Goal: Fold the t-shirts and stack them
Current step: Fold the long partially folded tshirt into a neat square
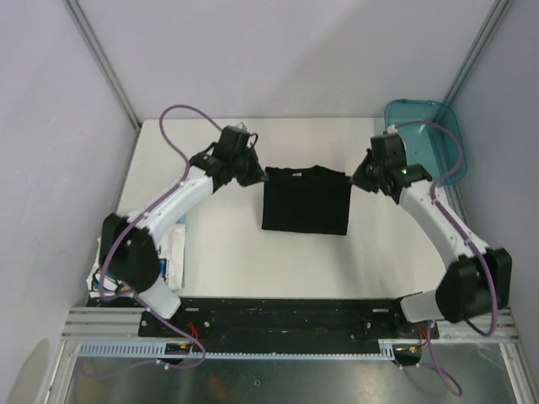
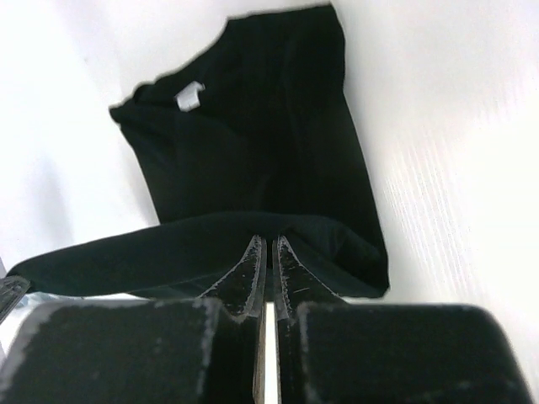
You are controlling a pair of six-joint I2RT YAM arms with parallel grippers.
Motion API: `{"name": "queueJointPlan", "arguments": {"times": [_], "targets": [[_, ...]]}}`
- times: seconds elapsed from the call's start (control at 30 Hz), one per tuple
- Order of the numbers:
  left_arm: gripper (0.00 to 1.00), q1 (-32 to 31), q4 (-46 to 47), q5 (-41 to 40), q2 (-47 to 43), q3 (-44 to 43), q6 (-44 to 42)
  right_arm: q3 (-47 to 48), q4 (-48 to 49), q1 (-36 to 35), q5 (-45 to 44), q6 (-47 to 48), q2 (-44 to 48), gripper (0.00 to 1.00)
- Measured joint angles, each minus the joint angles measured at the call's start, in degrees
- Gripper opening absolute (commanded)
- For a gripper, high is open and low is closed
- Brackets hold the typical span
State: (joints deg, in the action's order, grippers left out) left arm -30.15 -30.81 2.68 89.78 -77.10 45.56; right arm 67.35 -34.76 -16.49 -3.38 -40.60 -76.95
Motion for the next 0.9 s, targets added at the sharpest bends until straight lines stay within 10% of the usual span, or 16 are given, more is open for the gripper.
{"name": "queueJointPlan", "arguments": {"times": [0.9], "targets": [[0.00,11.58,0.70,5.03,47.58,-43.28,-5.57,35.17,16.63,7.91,10.43,5.03,-52.00,0.00]]}}
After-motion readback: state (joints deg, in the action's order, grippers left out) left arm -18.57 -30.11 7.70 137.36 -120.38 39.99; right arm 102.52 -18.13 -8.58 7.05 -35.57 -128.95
